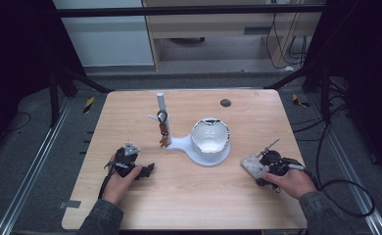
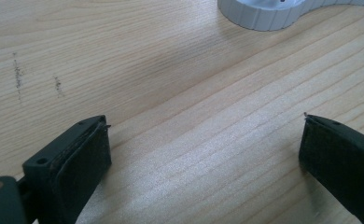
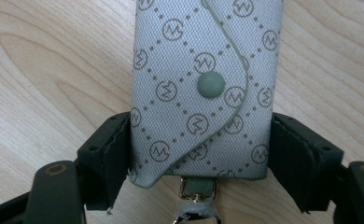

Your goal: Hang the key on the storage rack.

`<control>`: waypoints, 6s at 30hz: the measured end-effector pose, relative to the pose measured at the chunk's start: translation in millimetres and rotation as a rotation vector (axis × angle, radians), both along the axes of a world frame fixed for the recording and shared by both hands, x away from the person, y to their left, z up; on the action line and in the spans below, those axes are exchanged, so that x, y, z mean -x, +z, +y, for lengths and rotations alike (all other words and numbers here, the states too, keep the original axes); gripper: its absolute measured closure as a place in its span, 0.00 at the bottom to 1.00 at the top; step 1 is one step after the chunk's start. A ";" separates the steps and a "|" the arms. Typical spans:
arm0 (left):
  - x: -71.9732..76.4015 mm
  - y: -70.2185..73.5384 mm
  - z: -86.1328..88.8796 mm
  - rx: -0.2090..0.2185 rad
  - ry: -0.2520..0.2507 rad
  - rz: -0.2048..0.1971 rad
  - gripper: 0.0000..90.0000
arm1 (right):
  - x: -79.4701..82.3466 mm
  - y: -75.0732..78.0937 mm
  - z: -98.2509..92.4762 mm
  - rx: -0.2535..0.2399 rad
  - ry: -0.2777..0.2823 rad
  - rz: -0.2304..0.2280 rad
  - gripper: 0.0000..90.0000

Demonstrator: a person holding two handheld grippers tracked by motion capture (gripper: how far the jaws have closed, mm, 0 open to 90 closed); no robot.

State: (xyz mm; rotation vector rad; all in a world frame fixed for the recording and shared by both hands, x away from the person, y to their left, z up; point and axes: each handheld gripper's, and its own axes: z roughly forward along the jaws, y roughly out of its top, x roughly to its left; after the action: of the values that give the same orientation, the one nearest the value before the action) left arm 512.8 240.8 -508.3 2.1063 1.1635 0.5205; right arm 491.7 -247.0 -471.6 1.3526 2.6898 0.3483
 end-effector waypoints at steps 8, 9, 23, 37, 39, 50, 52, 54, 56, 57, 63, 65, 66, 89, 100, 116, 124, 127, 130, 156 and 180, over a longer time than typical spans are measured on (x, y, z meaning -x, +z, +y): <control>0.0 0.0 0.0 0.000 0.000 0.000 0.02 | 2.0 3.3 1.3 0.029 0.036 -0.027 0.32; 0.0 0.0 0.0 0.000 0.000 0.000 0.02 | 2.9 4.2 2.2 0.040 0.039 -0.035 0.32; 0.0 0.0 0.0 0.000 0.000 -0.001 0.02 | 7.8 19.4 7.3 0.099 0.117 -0.118 0.33; 0.0 0.0 0.0 0.000 0.000 0.000 0.02 | 11.8 53.9 25.9 0.196 0.204 -0.244 0.33; 0.0 0.0 0.0 0.000 0.000 0.000 0.02 | 11.8 57.4 29.3 0.210 0.219 -0.260 0.33; 0.0 0.0 0.0 0.000 0.000 0.000 0.02 | 11.4 71.5 41.8 0.234 0.258 -0.315 0.34; 0.0 0.0 0.0 0.000 0.000 0.000 0.02 | 12.0 74.4 44.5 0.240 0.264 -0.325 0.34; 0.0 0.0 0.0 0.000 0.000 0.000 0.02 | 12.4 77.2 47.4 0.247 0.270 -0.335 0.34; 0.0 0.0 0.0 0.000 0.000 0.000 0.02 | 12.3 80.1 50.4 0.254 0.280 -0.345 0.34; 0.0 0.0 0.0 0.000 0.000 0.000 0.02 | 11.9 81.9 52.3 0.259 0.287 -0.351 0.34; 0.0 0.0 0.0 0.001 0.000 0.000 0.02 | 9.5 89.5 60.9 0.276 0.307 -0.380 0.34; 0.0 0.0 0.0 0.000 -0.001 0.000 0.02 | 8.7 91.9 63.6 0.279 0.313 -0.387 0.34; 0.0 0.0 0.0 0.000 -0.001 0.000 0.02 | 8.5 93.0 65.1 0.280 0.317 -0.390 0.34; 0.0 0.0 0.0 0.000 0.000 0.000 0.02 | 3.4 108.5 85.0 0.262 0.351 -0.430 0.34; 0.0 0.0 0.0 0.000 -0.001 0.000 0.02 | -0.8 106.3 101.4 0.280 0.384 -0.430 0.34; -0.2 0.0 -0.1 0.000 -0.002 0.000 0.02 | -12.5 94.1 128.8 0.292 0.431 -0.415 0.34; -0.3 0.0 -0.2 0.000 -0.003 0.001 0.02 | -14.1 92.8 133.8 0.291 0.437 -0.413 0.34; -0.3 0.0 -0.3 0.000 -0.003 0.001 0.02 | -14.6 93.2 134.4 0.293 0.444 -0.411 0.34; -0.3 0.0 -0.3 0.001 -0.003 0.001 0.01 | -14.5 93.3 135.3 0.292 0.442 -0.410 0.34; -0.4 0.0 -0.3 0.000 -0.004 0.001 0.01 | -21.7 93.3 143.5 0.312 0.459 -0.392 0.34; -0.4 -0.2 -0.7 0.005 0.000 -0.001 0.01 | -34.5 91.8 154.2 0.339 0.475 -0.362 0.34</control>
State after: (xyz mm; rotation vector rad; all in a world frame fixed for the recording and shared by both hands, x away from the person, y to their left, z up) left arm 513.1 240.1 -508.6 2.1015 1.1628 0.5175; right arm 526.2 -92.8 -379.8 0.4983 2.5706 0.1432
